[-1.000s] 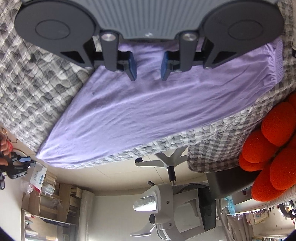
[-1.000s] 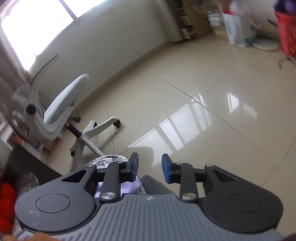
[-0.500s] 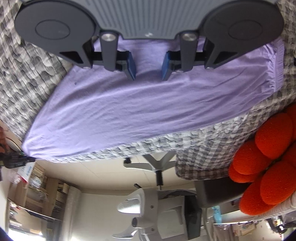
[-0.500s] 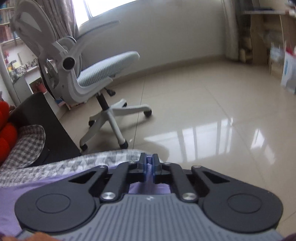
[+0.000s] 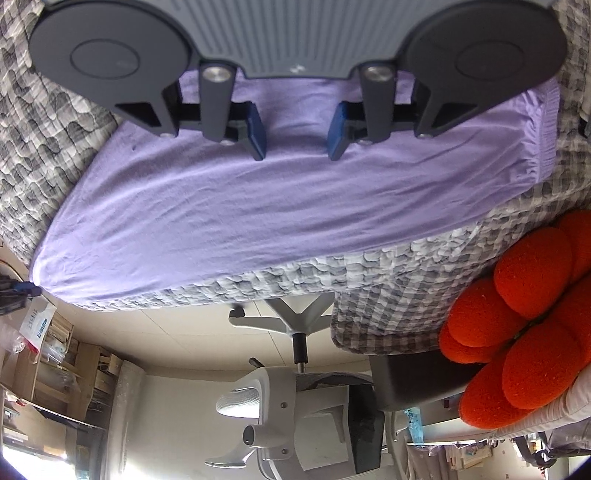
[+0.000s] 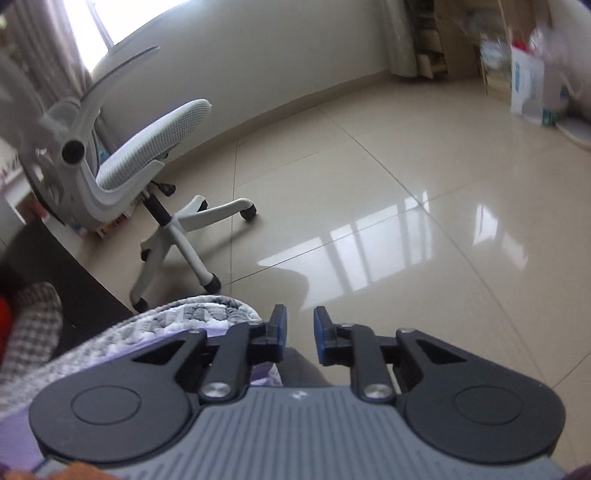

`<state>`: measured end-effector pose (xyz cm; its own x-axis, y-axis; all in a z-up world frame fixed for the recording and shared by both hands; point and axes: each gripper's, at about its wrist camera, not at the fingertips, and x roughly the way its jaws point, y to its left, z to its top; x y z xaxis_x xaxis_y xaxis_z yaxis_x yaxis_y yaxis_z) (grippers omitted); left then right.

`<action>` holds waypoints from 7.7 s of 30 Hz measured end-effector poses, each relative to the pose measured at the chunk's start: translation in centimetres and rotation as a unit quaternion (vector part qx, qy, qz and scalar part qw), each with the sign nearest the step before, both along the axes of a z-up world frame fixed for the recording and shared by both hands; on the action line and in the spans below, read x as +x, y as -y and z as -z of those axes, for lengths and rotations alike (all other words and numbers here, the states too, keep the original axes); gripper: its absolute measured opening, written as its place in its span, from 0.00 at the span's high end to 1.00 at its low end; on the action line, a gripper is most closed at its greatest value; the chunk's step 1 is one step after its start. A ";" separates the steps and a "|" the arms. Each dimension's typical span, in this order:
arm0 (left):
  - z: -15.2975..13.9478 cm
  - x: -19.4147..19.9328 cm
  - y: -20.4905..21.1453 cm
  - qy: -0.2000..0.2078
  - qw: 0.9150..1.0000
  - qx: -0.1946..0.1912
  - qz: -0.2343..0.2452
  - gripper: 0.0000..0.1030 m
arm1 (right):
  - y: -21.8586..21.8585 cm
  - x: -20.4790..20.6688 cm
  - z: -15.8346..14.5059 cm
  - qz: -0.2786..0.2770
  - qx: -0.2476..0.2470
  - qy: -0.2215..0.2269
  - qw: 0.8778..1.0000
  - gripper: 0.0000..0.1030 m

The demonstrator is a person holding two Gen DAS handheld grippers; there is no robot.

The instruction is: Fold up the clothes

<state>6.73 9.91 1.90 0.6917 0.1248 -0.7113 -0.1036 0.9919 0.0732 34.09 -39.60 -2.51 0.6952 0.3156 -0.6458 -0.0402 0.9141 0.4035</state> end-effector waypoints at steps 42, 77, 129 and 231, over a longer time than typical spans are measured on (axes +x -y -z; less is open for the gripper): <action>0.4 0.6 0.9 -0.002 1.000 -0.009 0.000 0.50 | -0.7 -1.9 -1.0 0.045 0.223 -0.008 0.974 0.66; 0.4 0.6 1.3 -0.003 1.000 -0.009 0.012 0.47 | -0.8 -2.9 -2.6 0.098 0.050 -0.066 0.992 0.87; 2.1 -9.2 -19.1 0.024 0.864 -0.359 -0.353 0.50 | -36.9 -28.5 -2.9 -0.439 -0.158 0.135 0.874 0.68; -0.8 -8.6 -17.7 0.056 0.922 -0.132 -0.361 0.64 | -36.4 -30.2 -3.8 -0.542 -0.212 0.164 0.796 0.96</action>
